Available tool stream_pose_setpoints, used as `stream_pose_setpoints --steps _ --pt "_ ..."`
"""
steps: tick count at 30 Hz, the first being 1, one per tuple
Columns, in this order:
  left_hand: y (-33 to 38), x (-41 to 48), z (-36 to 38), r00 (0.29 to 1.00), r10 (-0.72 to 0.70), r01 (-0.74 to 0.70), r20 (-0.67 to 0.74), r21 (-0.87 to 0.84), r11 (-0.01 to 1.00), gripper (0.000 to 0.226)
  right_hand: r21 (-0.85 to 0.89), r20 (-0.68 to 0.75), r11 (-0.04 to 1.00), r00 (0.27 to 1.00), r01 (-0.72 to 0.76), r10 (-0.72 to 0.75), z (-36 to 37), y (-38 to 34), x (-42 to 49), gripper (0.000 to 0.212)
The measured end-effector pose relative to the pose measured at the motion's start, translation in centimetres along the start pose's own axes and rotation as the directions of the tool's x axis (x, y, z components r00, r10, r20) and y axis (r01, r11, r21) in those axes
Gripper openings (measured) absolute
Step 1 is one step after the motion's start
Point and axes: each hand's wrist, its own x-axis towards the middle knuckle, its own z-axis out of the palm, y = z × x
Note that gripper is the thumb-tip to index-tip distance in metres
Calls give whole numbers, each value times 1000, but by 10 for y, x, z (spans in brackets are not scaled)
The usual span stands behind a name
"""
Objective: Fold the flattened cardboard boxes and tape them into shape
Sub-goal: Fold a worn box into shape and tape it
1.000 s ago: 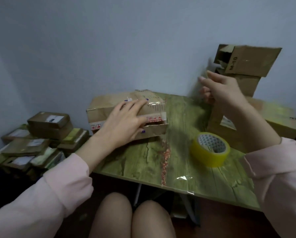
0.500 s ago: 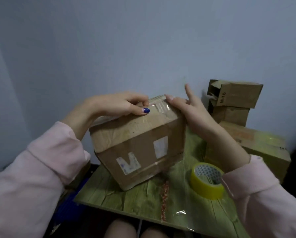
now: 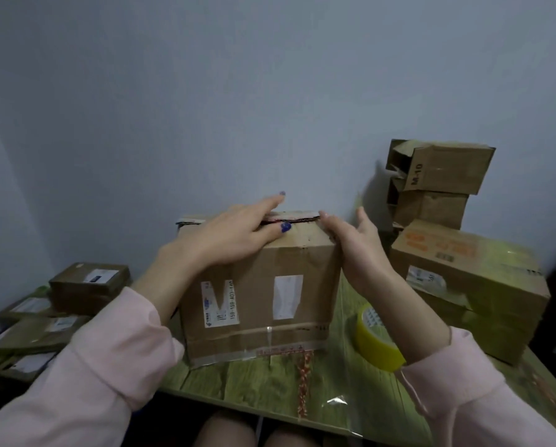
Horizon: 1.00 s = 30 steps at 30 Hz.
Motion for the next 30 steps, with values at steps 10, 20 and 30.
stream_pose_setpoints --steps 10,20,30 --pt "12 -1 -2 980 36 -77 195 208 975 63 97 39 993 997 -71 67 -7 -12 7 93" --pt "11 -3 -3 986 29 -74 165 272 959 63 57 24 993 994 -104 102 -1 -14 11 91" --pt "2 -12 -2 992 20 -47 129 209 977 60 -530 -61 828 966 183 -253 -15 -47 9 28"
